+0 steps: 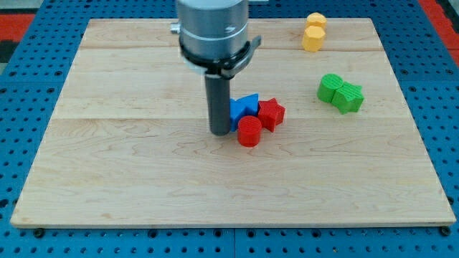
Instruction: Keep the blue cube at the top left of the blue triangle
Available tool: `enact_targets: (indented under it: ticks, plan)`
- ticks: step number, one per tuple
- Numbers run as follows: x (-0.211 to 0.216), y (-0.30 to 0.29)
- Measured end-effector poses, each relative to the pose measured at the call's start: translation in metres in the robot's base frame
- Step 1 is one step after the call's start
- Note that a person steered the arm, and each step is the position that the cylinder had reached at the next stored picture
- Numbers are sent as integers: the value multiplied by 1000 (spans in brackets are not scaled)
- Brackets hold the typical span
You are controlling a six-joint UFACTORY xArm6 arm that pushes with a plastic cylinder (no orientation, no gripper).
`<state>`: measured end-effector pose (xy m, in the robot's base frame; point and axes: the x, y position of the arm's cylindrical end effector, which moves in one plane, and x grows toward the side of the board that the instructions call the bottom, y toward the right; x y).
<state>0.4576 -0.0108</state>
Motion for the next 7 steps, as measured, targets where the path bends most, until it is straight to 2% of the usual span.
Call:
enact_targets:
  ticks: [1,2,5,7]
  plan:
    - [-16,5]
    - [-15,4]
    - [-27,62]
    - [-70,95]
